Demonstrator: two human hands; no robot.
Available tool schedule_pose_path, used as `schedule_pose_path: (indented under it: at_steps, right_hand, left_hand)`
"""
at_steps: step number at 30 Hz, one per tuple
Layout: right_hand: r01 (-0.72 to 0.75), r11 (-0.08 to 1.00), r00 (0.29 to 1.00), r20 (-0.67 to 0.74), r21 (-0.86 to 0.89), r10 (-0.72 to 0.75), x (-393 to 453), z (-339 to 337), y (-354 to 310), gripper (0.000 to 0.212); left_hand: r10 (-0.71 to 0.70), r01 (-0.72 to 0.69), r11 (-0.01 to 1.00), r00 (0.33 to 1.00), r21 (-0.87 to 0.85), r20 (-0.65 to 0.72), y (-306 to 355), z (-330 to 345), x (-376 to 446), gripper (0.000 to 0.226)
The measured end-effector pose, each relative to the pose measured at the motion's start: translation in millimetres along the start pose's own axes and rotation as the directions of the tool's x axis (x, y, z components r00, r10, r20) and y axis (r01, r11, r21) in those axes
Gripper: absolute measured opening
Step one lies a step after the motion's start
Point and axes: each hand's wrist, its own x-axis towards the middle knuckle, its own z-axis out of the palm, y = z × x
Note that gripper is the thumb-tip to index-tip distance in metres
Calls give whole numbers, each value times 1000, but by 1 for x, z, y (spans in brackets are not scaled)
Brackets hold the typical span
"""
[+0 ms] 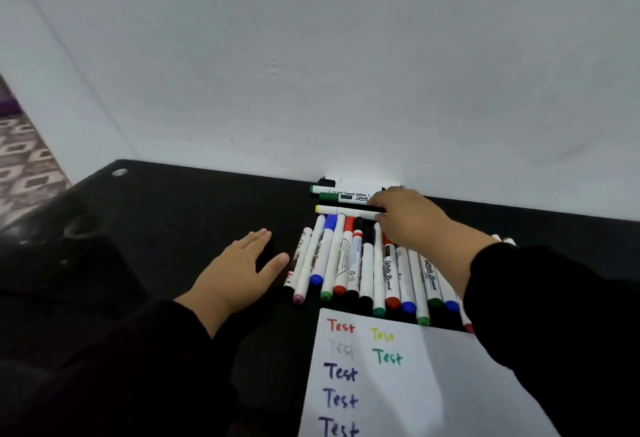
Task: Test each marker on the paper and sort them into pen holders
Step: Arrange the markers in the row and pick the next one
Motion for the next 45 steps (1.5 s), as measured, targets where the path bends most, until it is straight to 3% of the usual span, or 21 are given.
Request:
schedule_pose_path:
  at_steps: [8, 15, 26, 31, 35, 41, 43, 45]
  right_hand:
    - [-9, 978, 996, 84, -206, 27, 43, 19, -6, 31]
    - [-35, 975, 995, 87, -221, 55, 51, 22, -9, 31]
    - [120, 984, 956, -254, -129, -150, -17, 7, -10, 31]
    - [261, 955, 828, -476, -143, -297, -79, 5, -17, 34]
    - [324, 938, 760, -558, -121, -334, -129, 9, -30, 35]
    - [277, 960, 735, -637, -31, -233, -197, 14, -46, 31]
    - [200, 978, 747, -656, 67, -108, -215, 19, -52, 30]
    - [99, 946, 762, -635, 309, 128, -232, 19, -59, 30]
  left_hand:
    - [13, -12, 997, 1000, 74, -10, -8, 9, 3, 72]
    - [20, -20, 998, 1000, 58, -12, -9, 9, 3, 73]
    - [0, -1, 1000, 1000, -23, -27, -1, 3, -13, 69]
    - [100, -115, 970, 992, -216, -77, 25, -1, -67, 57]
    - [129, -154, 894, 988, -420, -89, 52, 3, -117, 45]
    - [-16, -4, 790, 1000, -613, -27, 74, 9, -170, 21]
    - [-35, 10, 779, 999, -626, -27, 79, 12, -182, 15]
    - [-58, 17, 760, 997, -650, -43, 84, 18, -193, 14]
